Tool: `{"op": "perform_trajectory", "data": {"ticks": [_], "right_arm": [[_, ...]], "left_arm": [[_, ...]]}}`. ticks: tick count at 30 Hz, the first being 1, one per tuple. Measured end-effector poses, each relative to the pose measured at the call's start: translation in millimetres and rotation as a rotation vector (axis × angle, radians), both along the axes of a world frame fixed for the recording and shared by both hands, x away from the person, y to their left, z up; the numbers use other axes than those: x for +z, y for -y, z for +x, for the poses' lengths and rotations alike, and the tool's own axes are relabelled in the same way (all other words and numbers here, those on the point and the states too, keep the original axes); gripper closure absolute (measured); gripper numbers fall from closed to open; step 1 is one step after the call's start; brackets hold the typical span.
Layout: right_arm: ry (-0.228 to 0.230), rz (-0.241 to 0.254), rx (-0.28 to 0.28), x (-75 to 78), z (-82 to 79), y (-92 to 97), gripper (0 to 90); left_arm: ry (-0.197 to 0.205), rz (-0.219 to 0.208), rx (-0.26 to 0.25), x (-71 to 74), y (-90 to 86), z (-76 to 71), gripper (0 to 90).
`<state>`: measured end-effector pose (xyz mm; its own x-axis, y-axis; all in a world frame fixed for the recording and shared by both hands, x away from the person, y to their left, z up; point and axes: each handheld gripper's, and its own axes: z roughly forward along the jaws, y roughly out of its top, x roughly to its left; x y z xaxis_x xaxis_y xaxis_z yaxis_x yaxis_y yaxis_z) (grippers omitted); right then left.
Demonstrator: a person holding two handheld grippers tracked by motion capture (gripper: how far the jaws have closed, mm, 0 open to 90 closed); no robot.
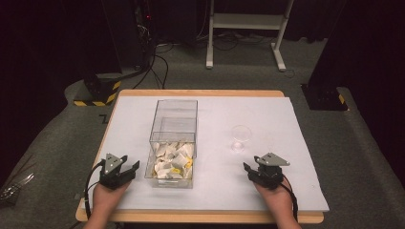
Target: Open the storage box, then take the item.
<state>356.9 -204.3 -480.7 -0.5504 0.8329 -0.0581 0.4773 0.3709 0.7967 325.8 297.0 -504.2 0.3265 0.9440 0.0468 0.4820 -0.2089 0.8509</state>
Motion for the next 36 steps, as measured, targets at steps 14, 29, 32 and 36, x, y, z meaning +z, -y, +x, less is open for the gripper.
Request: {"op": "perform_trajectory", "data": {"ticks": [14,29,32,36], "right_arm": [[0.053,0.034,0.072,23.8,4.4,-31.0,47.8],[0.062,0.065,0.132,35.2,-4.2,-53.3,45.9],[0.070,0.069,0.143,37.1,-5.4,-56.6,46.3],[0.066,0.080,0.149,39.1,-8.3,-59.6,46.0]], "left_arm": [[-0.026,0.004,-0.013,-0.6,0.6,2.8,43.1],[-0.032,-0.005,-0.012,-0.5,0.1,2.8,43.0],[-0.032,-0.002,-0.010,-0.7,0.4,3.1,42.3],[-0.031,0.001,-0.015,-0.7,0.9,2.9,41.8]]}}
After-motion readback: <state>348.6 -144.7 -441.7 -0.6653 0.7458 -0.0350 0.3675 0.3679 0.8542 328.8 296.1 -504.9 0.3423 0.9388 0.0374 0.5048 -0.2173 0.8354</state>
